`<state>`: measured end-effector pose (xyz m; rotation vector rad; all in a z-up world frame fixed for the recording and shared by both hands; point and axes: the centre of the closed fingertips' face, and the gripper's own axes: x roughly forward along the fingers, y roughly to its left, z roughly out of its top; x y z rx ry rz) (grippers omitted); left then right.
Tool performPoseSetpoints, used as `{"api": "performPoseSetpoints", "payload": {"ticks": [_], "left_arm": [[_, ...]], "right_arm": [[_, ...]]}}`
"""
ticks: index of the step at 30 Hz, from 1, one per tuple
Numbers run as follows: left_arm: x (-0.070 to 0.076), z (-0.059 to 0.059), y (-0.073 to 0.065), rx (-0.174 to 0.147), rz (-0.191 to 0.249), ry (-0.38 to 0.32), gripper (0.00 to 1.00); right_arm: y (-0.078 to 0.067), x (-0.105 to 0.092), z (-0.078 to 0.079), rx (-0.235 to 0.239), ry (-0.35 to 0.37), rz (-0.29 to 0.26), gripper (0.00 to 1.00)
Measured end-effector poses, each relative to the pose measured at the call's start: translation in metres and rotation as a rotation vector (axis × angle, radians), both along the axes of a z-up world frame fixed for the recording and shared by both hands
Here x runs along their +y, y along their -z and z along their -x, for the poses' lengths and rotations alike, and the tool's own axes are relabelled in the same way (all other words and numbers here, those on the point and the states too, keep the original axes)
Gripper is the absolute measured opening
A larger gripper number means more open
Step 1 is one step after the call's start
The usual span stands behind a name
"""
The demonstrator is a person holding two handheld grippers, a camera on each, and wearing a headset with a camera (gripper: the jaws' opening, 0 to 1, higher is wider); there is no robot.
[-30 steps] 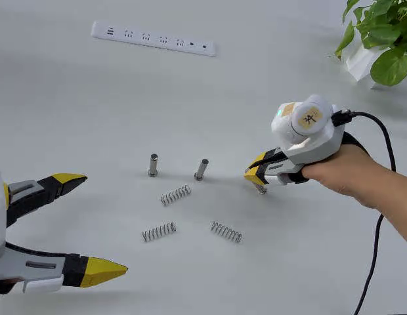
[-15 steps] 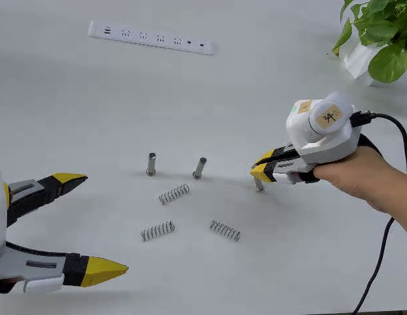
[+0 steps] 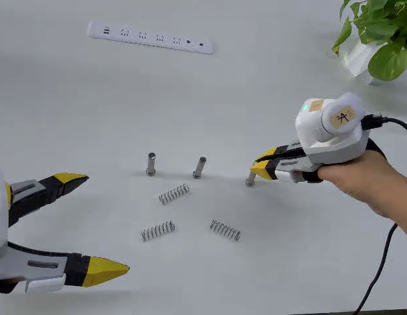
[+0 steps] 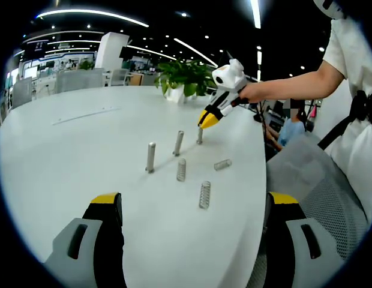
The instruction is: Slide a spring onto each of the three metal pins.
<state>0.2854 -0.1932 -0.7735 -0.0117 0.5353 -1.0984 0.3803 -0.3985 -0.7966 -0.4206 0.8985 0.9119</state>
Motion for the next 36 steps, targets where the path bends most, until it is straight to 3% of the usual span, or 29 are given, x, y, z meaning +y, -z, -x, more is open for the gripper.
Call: {"api": "performPoseSetpoints", "payload": {"ticks": [7, 16, 36], "left_arm": [[-0.001, -0.001, 0.000, 0.000, 0.002, 0.000, 0.99], [-0.002, -0.001, 0.000, 0.002, 0.002, 0.002, 0.99], [-0.004, -0.001, -0.001, 0.001, 0.004, 0.003, 0.99]], "right_arm": [[-0.003, 0.006, -0.007, -0.040, 0.028, -0.056, 0.03], [-0.010, 0.015, -0.002, -0.078, 0.038, -0.106, 0.03], [-0.004, 0.009, -0.005, -0.117, 0.039, -0.104, 0.03]]}}
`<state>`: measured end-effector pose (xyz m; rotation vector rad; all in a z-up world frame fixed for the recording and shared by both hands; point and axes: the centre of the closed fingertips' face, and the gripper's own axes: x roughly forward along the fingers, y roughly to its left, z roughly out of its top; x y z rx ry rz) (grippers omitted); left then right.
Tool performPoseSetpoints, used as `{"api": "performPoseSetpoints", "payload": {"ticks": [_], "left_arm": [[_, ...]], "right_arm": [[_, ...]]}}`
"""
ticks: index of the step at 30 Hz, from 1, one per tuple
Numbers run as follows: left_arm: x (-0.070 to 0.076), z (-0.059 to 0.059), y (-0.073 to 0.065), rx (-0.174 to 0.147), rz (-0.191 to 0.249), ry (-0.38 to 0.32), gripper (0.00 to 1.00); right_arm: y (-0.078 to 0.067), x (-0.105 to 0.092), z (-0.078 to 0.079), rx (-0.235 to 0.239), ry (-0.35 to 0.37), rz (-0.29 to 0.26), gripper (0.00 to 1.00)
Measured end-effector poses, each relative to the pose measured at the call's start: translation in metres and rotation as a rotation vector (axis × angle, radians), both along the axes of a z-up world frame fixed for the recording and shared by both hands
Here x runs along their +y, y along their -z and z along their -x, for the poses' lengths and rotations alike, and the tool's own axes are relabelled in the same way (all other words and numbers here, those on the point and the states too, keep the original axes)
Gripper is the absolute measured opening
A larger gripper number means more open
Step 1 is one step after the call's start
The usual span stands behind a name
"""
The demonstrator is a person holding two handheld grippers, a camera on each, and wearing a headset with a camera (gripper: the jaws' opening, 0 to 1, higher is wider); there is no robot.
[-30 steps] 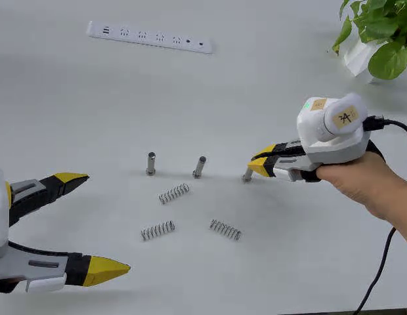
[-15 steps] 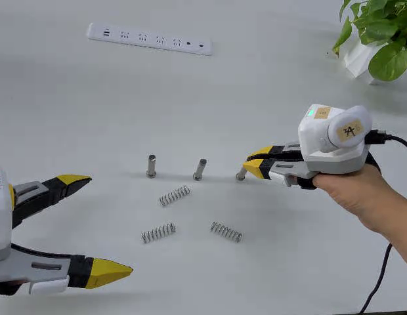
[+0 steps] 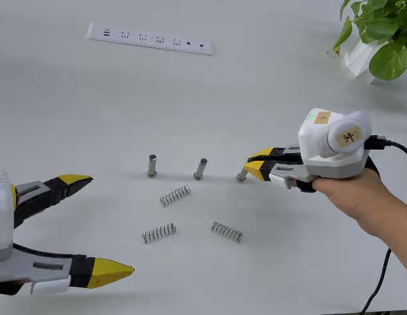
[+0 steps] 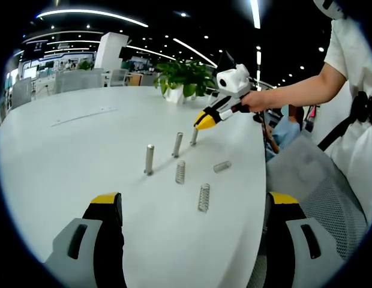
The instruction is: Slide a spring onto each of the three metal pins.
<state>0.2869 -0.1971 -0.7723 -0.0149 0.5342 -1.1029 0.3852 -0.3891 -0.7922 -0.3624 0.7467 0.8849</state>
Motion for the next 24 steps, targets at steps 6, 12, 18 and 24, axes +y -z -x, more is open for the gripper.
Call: {"api": "performPoseSetpoints", "payload": {"ticks": [6, 12, 18, 24], "left_arm": [[0.0000, -0.0011, -0.0004, -0.002, 0.000, 0.000, 0.99], [-0.0010, -0.0014, -0.0006, -0.002, 0.001, 0.002, 0.99], [-0.0015, -0.0016, -0.0009, -0.003, 0.002, 0.002, 0.99], [-0.0009, -0.0011, -0.0003, -0.002, 0.002, 0.001, 0.99]], "right_arm": [[0.0022, -0.0035, -0.0018, 0.000, 0.008, 0.001, 0.03], [0.0025, -0.0034, 0.0004, 0.002, 0.010, 0.004, 0.03], [0.0051, -0.0045, -0.0012, -0.007, 0.008, 0.000, 0.03], [0.0047, -0.0054, 0.0001, -0.013, 0.000, 0.004, 0.03]]}}
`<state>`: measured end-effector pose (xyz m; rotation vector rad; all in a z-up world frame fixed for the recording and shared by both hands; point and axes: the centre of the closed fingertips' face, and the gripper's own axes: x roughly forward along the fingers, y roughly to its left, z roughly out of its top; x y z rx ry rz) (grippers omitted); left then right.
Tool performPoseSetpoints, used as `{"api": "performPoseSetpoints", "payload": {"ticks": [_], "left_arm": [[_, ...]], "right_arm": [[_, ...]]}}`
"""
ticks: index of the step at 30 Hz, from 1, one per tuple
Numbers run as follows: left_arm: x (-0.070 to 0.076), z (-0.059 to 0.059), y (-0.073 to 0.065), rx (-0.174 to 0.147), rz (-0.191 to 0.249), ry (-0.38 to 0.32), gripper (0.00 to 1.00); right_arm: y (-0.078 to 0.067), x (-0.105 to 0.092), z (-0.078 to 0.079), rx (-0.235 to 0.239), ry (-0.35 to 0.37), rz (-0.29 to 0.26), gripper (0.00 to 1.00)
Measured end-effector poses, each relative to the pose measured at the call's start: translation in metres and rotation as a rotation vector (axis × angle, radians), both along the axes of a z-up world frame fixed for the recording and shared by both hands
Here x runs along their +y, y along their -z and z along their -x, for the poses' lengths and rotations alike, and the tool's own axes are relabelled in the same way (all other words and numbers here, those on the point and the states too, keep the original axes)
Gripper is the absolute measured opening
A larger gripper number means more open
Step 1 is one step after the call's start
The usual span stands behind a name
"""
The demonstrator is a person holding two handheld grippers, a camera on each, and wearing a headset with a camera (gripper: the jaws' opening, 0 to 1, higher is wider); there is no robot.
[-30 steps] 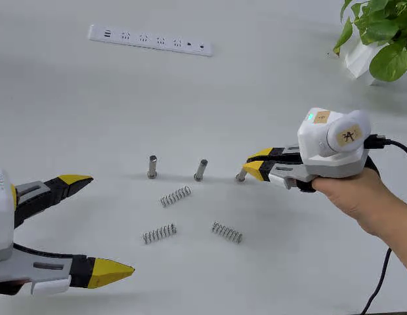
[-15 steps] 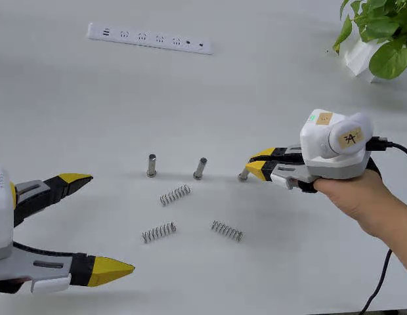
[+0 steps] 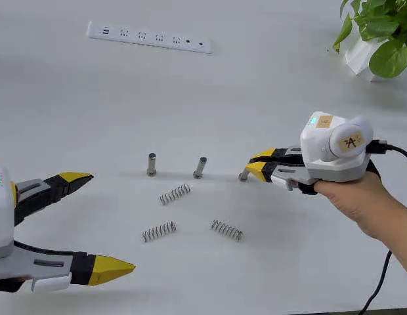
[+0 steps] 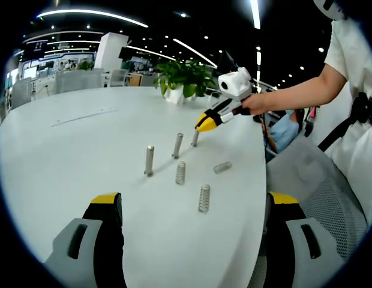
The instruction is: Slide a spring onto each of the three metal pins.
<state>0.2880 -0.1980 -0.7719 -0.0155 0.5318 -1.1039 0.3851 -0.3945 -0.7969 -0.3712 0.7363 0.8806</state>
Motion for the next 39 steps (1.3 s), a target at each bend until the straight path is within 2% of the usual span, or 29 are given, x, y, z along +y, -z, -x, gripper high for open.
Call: {"api": "performPoseSetpoints", "payload": {"ticks": [17, 25, 31, 39], "left_arm": [[-0.002, 0.000, 0.000, 0.001, 0.004, 0.003, 0.99], [-0.002, -0.001, 0.000, 0.001, 0.004, 0.002, 0.99], [-0.001, 0.000, -0.002, -0.002, 0.004, 0.001, 0.99], [-0.001, 0.000, -0.003, -0.006, -0.001, 0.006, 0.99]], "right_arm": [[-0.006, 0.006, 0.005, -0.008, -0.007, -0.010, 0.04], [-0.008, 0.008, 0.004, -0.009, -0.007, -0.025, 0.08], [-0.013, 0.009, 0.004, -0.017, -0.005, -0.043, 0.12], [-0.028, 0.010, 0.009, -0.039, -0.004, -0.078, 0.20]]}}
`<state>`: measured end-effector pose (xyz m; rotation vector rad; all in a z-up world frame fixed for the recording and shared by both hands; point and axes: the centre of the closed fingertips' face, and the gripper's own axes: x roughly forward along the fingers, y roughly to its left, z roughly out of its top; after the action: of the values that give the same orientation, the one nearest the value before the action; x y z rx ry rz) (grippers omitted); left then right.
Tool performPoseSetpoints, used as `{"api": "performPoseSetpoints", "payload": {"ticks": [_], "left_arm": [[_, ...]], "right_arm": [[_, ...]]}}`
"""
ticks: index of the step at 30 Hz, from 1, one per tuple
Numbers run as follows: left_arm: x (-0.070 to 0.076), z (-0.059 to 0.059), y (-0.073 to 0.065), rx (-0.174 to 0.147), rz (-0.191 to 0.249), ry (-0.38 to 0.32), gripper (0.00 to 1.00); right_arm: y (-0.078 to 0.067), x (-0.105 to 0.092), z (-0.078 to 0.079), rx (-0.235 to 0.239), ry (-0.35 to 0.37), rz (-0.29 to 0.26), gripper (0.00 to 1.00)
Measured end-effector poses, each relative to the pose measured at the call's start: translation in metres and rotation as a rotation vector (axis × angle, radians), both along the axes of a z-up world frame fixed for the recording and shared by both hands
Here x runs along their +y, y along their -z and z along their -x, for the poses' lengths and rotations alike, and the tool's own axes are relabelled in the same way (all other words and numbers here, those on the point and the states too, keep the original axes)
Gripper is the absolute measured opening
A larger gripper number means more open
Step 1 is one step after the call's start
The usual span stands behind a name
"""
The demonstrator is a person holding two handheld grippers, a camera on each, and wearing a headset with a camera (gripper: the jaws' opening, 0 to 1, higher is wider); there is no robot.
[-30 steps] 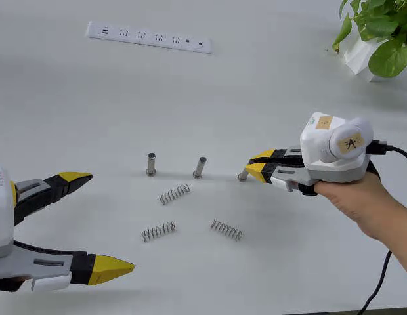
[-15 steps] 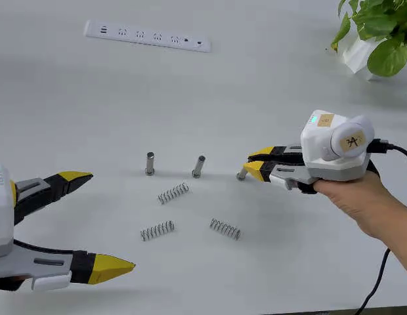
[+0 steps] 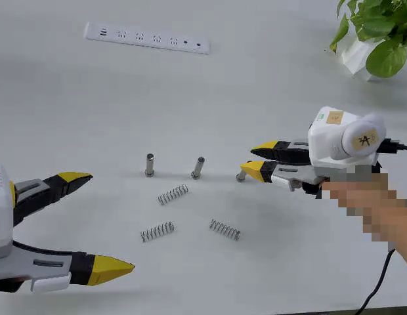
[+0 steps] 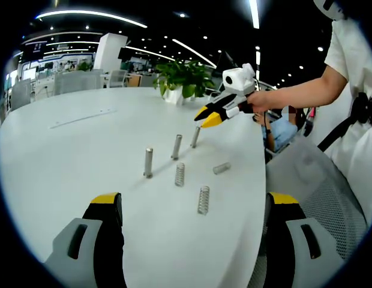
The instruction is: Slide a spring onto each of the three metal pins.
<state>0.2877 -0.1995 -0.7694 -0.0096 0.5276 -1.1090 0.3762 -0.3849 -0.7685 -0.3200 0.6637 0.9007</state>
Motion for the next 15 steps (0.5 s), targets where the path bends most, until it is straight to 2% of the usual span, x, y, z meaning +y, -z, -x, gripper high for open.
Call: {"api": "performPoseSetpoints", "payload": {"ticks": [15], "left_arm": [[-0.004, 0.002, -0.005, -0.011, -0.012, 0.015, 0.97]], "right_arm": [[-0.024, -0.009, 0.022, -0.039, -0.005, -0.067, 0.38]]}}
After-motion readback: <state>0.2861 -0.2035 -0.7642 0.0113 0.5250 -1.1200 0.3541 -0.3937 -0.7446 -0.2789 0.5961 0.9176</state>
